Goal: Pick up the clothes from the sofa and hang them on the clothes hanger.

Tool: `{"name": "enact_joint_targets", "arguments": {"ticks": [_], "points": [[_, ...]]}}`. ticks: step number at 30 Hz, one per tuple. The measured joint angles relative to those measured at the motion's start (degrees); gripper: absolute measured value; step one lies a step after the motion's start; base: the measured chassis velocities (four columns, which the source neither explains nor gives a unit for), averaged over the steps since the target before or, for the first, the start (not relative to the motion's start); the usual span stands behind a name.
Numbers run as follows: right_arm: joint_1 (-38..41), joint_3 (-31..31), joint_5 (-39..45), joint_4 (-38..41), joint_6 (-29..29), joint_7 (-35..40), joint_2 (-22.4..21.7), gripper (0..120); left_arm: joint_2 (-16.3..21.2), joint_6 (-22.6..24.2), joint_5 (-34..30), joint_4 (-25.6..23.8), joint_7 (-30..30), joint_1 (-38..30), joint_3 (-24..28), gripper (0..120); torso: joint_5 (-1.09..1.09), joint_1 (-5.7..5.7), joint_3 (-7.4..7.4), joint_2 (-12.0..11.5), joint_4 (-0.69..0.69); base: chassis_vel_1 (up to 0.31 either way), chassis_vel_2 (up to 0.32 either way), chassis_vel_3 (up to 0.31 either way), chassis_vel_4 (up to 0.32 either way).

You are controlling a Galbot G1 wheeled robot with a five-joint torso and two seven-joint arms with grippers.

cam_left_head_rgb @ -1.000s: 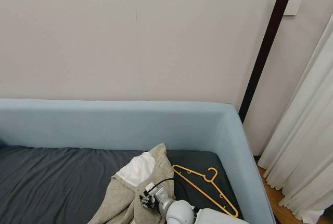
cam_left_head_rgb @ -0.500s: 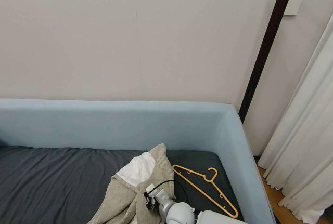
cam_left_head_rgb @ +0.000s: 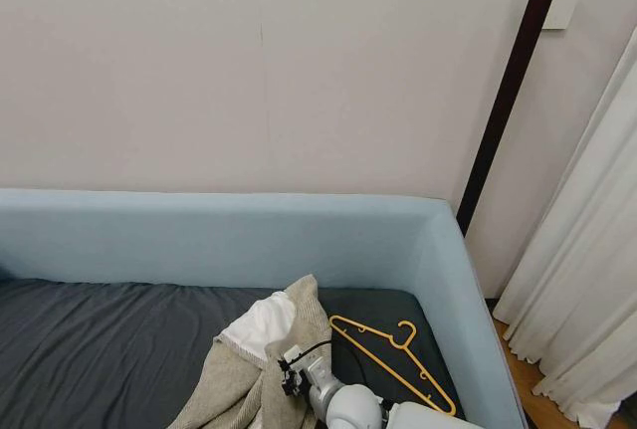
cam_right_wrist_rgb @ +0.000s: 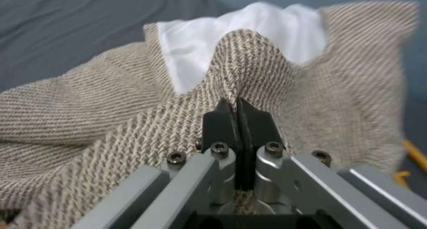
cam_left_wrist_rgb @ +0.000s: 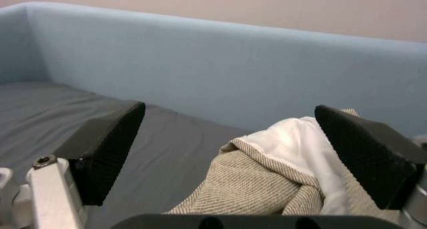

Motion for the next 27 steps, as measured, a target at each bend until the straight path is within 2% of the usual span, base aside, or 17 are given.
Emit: {"name": "enact_joint_targets", "arguments": {"ticks": [2, 6, 7, 11, 12, 13, 15, 17, 21, 27], "points": [[0.00, 0.65, -0.06, 1.35, 0.17, -0.15, -1.41, 0, 0.24, 0.20, -0.25, 0.02, -0.02, -0.36, -0.11, 100, 0.01, 0.00, 0.00, 0.00, -0.01, 0.000, 0.000, 0.000, 0.000], [-0.97, 4.30, -0.86, 7.83, 0.31, -1.73, -9.62, 0, 1.23, 1.33, -1.11, 0.13, -0.05, -1.66, -0.26, 100, 0.03, 0.00, 0.00, 0.00, -0.01, 0.000, 0.000, 0.000, 0.000], [-0.97, 4.30, -0.86, 7.83, 0.31, -1.73, -9.62, 0, 1.23, 1.33, -1.11, 0.13, -0.05, -1.66, -0.26, 100, 0.03, 0.00, 0.00, 0.00, -0.01, 0.000, 0.000, 0.000, 0.000], [-4.46, 9.90, -3.28, 13.07, 0.31, -4.96, -19.15, 0, 2.82, 2.83, -1.84, -0.25, -0.33, -3.12, -0.40, 100, 0.02, 0.00, 0.00, 0.00, -0.01, 0.000, 0.000, 0.000, 0.000], [-5.62, 11.58, -3.88, 13.93, 0.25, -5.67, -20.92, 0, 3.52, 3.29, -2.28, -0.43, -0.37, -3.58, -0.52, 100, 0.03, 0.00, 0.00, 0.00, -0.02, 0.000, 0.000, 0.000, 0.000], [-5.62, 11.58, -3.88, 13.93, 0.25, -5.67, -20.92, 0, 3.52, 3.29, -2.28, -0.43, -0.37, -3.58, -0.52, 100, 0.03, 0.00, 0.00, 0.00, -0.02, 0.000, 0.000, 0.000, 0.000], [-9.22, 16.42, -5.59, 15.34, 0.13, -7.52, -24.75, 0, 4.94, 4.28, -3.18, -0.68, -0.55, -4.63, -0.92, 100, 0.02, 0.00, 0.00, 0.00, -0.02, 0.000, 0.000, 0.000, 0.000], [-10.74, 18.59, -6.18, 15.55, 0.08, -8.08, -25.89, 0, 5.56, 4.69, -3.63, -0.78, -0.65, -5.11, -1.11, 100, 0.03, 0.00, 0.00, 0.00, -0.01, 0.000, 0.000, 0.000, 0.000], [-19.63, 29.14, -9.80, 15.54, 0.76, -11.45, -30.68, 0, 8.36, 6.52, -5.59, -1.15, -0.84, -6.96, -1.43, 100, 0.03, 0.00, 0.00, 0.00, -0.03, 0.000, 0.000, 0.000, 0.000], [-24.29, 34.47, -13.41, 15.00, 3.35, -13.08, -33.22, 0, 11.28, 9.04, -7.00, -1.15, -1.49, -9.09, -1.21, 100, 0.01, 0.00, 0.00, 0.00, -0.01, 0.000, 0.000, 0.000, 0.000]]}}
